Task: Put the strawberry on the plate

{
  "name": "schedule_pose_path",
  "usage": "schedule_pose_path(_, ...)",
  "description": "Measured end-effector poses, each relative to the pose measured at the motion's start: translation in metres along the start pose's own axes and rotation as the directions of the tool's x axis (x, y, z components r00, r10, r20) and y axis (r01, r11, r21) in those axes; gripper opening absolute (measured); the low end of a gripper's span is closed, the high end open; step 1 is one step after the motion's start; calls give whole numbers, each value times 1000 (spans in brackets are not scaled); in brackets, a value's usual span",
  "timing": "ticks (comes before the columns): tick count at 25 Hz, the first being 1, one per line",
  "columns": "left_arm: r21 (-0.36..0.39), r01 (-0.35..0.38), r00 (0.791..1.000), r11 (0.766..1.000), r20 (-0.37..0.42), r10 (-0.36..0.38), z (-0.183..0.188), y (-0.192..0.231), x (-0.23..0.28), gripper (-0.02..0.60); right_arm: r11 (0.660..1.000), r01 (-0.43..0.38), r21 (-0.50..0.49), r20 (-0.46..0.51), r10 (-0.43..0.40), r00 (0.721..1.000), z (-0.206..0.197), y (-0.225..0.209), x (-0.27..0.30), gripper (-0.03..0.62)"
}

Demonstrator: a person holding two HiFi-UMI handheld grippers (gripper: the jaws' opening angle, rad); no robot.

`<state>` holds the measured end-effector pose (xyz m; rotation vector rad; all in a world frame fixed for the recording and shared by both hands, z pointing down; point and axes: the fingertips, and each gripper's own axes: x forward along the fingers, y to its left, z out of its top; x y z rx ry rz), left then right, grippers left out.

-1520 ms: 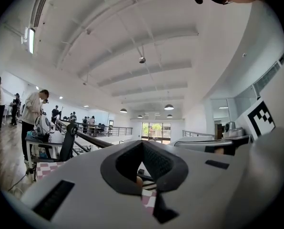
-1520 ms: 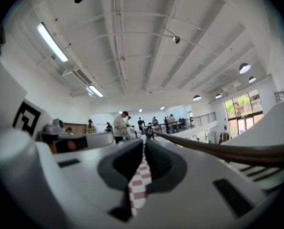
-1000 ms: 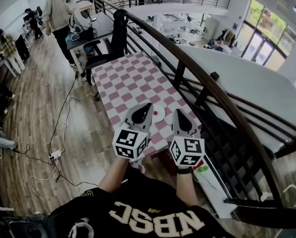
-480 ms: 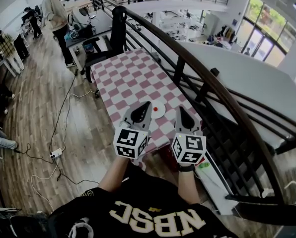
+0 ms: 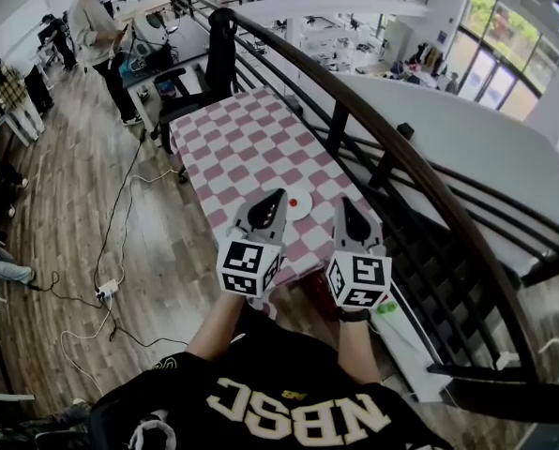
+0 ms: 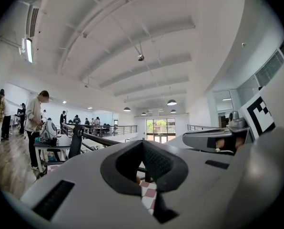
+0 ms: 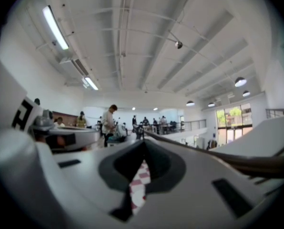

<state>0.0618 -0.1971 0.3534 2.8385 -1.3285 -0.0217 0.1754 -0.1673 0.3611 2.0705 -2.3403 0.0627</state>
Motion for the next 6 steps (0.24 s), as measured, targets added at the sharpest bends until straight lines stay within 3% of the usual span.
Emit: schedule_pose_path(6, 13, 4, 1000, 1000, -6, -4, -1, -4, 4, 9, 1000, 13, -5, 14, -13, 1000, 4, -4, -2, 20)
